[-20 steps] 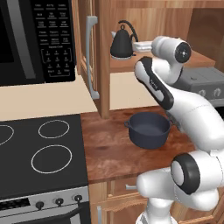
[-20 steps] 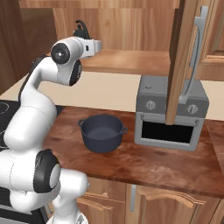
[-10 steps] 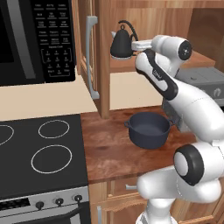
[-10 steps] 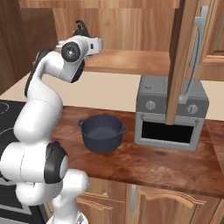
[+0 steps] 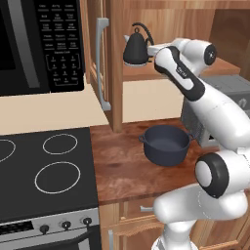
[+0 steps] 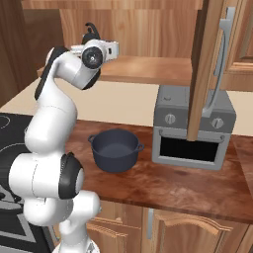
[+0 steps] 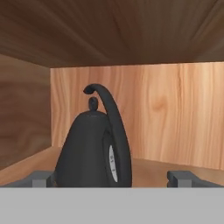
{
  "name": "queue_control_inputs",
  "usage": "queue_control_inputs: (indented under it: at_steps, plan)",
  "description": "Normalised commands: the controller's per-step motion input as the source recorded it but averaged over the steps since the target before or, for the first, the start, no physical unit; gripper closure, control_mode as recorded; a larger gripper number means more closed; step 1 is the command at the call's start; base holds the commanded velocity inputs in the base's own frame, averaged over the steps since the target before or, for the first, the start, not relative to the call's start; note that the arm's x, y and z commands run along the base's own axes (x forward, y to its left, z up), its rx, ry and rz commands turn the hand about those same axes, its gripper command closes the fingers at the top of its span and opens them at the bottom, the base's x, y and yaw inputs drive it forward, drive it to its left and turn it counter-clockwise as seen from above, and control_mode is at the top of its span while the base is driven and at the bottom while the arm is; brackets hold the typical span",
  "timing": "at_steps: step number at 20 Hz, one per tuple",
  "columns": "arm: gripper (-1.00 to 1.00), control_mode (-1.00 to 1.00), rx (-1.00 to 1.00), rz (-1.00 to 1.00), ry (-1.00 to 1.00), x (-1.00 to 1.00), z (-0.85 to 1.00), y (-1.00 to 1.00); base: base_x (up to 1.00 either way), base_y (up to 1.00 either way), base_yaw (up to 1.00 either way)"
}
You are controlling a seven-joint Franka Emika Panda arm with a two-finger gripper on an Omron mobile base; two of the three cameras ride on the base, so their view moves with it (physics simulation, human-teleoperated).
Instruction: Pick the kettle from the cabinet and place it on a stove burner. Then pick the pot from the counter and place it on another stove burner. Finally, turn both burners on.
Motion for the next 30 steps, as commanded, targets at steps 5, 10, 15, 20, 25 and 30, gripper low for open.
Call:
queue_control_inputs:
  at_steps: [5, 10, 15, 20, 25, 30]
  plan:
    - [-1.0, -1.0, 0.0, 0.1, 0.0, 0.26, 0.0, -0.03, 0.0, 0.0, 0.0]
    - [-1.0, -1.0, 0.0, 0.11, 0.0, 0.24, 0.0, -0.06, 0.0, 0.0, 0.0]
    - [-1.0, -1.0, 0.0, 0.11, 0.0, 0.2, 0.0, -0.07, 0.0, 0.0, 0.0]
    - [-1.0, -1.0, 0.0, 0.1, 0.0, 0.15, 0.0, -0.01, 0.0, 0.0, 0.0]
    - [-1.0, -1.0, 0.0, 0.1, 0.0, 0.21, 0.0, 0.0, 0.0, 0.0, 0.0]
    - [-1.0, -1.0, 0.0, 0.1, 0.0, 0.21, 0.0, 0.0, 0.0, 0.0, 0.0]
